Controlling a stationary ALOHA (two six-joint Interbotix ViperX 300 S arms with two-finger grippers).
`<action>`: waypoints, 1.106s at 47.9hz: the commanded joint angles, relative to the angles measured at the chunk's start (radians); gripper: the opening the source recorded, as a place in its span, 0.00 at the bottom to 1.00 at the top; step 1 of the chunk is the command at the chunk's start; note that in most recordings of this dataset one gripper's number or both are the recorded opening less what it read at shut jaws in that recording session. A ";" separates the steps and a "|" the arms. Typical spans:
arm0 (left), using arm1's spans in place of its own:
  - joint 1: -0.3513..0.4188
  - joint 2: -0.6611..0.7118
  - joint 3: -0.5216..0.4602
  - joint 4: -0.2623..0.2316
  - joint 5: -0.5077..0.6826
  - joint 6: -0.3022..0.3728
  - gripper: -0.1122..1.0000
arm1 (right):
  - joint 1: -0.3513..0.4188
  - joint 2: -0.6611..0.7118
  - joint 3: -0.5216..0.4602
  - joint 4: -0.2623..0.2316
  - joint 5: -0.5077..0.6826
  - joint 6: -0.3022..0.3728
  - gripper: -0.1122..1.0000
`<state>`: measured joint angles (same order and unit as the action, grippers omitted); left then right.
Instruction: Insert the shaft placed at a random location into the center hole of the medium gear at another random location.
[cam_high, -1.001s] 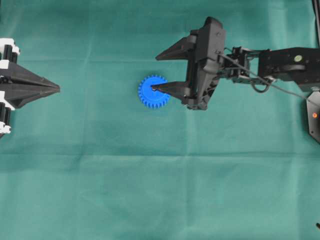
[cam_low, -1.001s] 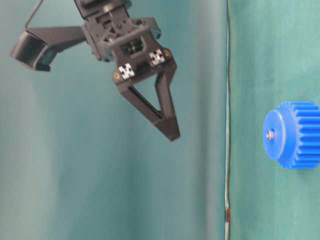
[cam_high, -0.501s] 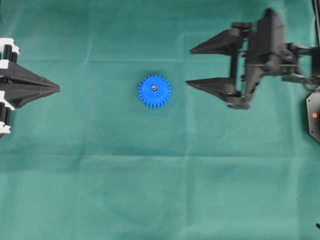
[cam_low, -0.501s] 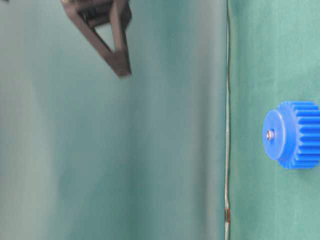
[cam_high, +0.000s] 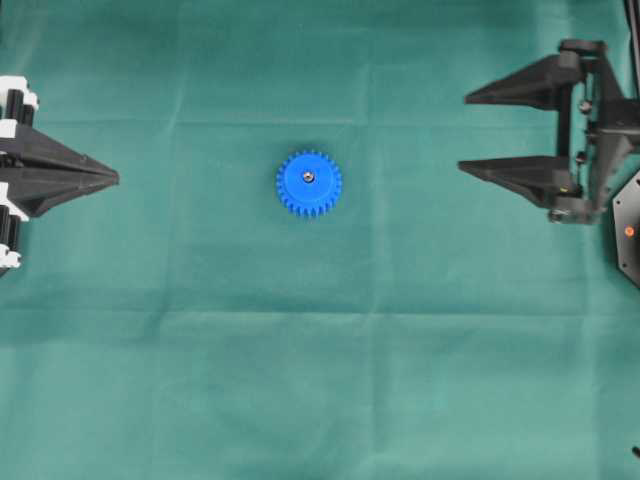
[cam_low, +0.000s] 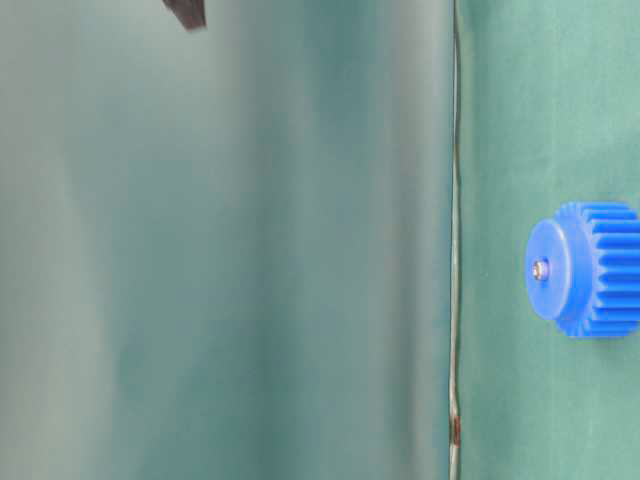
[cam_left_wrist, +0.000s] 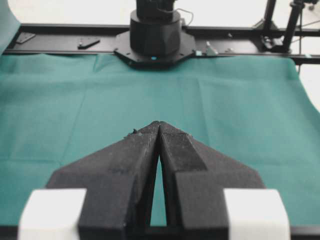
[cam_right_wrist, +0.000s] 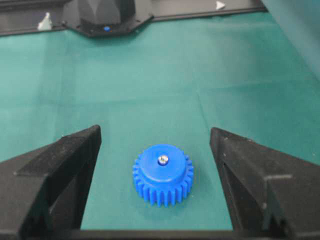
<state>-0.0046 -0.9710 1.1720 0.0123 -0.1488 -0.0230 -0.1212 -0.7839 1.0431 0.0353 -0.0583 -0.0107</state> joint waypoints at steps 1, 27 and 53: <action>0.002 0.002 -0.020 0.003 -0.003 0.000 0.10 | 0.000 -0.031 0.003 0.002 0.008 0.014 0.88; 0.000 0.003 -0.020 0.003 0.008 0.000 0.10 | 0.000 -0.074 0.034 0.002 0.031 0.014 0.88; 0.002 0.003 -0.018 0.003 0.008 0.000 0.10 | 0.002 -0.074 0.034 0.000 0.026 0.014 0.88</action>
<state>-0.0046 -0.9710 1.1720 0.0123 -0.1335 -0.0230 -0.1212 -0.8606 1.0907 0.0337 -0.0276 -0.0107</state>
